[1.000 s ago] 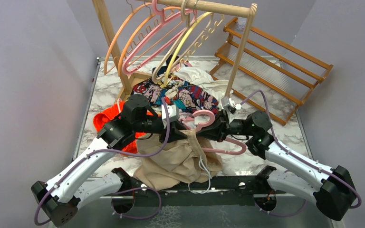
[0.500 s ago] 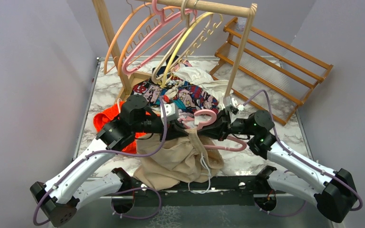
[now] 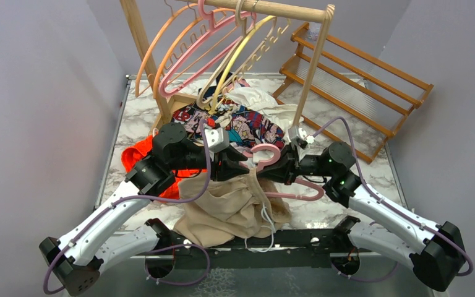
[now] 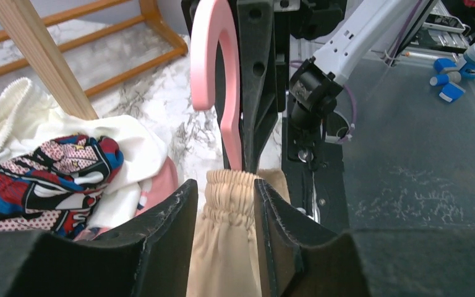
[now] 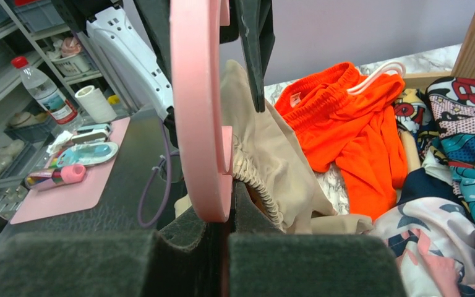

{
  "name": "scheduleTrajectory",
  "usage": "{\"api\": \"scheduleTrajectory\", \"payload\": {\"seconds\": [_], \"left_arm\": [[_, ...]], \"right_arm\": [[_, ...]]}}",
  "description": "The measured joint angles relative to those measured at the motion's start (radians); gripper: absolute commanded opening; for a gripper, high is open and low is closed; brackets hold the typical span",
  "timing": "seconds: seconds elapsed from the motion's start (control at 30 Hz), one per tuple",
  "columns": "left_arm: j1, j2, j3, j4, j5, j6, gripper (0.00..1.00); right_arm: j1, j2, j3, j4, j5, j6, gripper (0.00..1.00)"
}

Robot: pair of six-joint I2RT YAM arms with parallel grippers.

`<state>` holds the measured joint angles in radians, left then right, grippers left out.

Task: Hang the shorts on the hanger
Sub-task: Hang the shorts on the hanger.

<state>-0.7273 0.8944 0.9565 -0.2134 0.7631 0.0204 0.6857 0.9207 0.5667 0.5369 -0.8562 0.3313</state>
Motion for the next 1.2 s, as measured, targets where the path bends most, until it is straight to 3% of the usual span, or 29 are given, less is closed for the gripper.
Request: {"api": "scheduleTrajectory", "payload": {"seconds": [0.23, 0.37, 0.77, 1.07, 1.2], "left_arm": [[0.0, 0.009, 0.0, 0.054, 0.013, -0.021, 0.61], [0.0, 0.014, -0.005, 0.056, 0.032, -0.032, 0.62], [-0.002, 0.02, -0.044, 0.003, 0.032, -0.011, 0.46], [-0.015, 0.047, -0.049, -0.013, 0.03, 0.006, 0.2], [-0.019, 0.053, -0.049, -0.012, 0.029, 0.011, 0.17]], "right_arm": [[0.0, 0.0, 0.0, -0.017, 0.0, 0.0, 0.01], [0.0, 0.0, 0.0, -0.017, 0.0, 0.0, 0.01], [0.0, 0.011, 0.0, -0.014, 0.0, 0.006, 0.01], [0.0, 0.024, 0.0, -0.011, 0.0, 0.009, 0.01], [0.0, 0.027, 0.0, -0.011, -0.002, 0.009, 0.01]]}}
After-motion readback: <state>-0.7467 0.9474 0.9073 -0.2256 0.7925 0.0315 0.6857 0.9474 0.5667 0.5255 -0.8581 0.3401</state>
